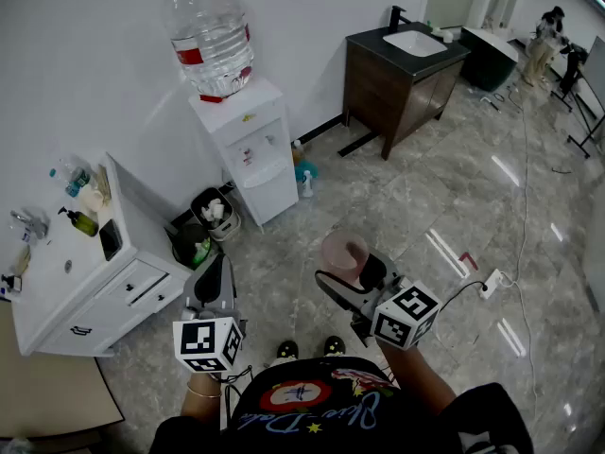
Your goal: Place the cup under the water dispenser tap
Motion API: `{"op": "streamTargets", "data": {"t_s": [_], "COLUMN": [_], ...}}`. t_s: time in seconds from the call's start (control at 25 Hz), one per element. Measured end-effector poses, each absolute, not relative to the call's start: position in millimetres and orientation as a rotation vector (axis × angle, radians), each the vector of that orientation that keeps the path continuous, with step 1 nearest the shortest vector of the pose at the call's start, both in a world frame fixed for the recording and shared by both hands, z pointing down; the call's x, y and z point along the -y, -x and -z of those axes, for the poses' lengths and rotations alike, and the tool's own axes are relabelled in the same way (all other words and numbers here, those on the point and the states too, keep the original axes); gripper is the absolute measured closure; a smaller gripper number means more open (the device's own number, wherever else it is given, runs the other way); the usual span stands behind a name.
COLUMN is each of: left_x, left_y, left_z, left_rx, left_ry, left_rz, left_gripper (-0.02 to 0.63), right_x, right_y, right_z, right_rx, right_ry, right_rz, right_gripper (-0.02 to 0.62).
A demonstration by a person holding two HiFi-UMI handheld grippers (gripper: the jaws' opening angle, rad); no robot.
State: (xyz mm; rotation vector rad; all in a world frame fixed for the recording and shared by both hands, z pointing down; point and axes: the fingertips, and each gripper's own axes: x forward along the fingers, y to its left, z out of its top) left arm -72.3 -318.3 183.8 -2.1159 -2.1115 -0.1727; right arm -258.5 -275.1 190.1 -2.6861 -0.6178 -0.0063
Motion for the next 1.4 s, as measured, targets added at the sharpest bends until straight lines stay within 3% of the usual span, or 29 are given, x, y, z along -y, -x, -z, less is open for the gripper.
{"op": "streamTargets", "data": {"t_s": [0.6, 1.0, 1.4], "left_x": [266, 162, 24], "left_y": [139, 20, -109], "left_z": [-216, -249, -355], "left_rx": [2.130, 2.035, 1.890], "left_ry": [2.032, 2.165, 2.154], "left_rz": [0.122, 0.229, 0.539], "left_gripper": [0.604, 0.604, 0.604], "right_x": [213, 102, -66], "right_y": [309, 158, -8], "right_z": [-223, -259, -410], "right_rx": [0.629, 0.404, 0.498], "right_ry": [2.681, 2.741, 2.769], "right_rz": [0.047, 0.108, 0.370], "right_gripper": [0.238, 0.238, 0.238]}}
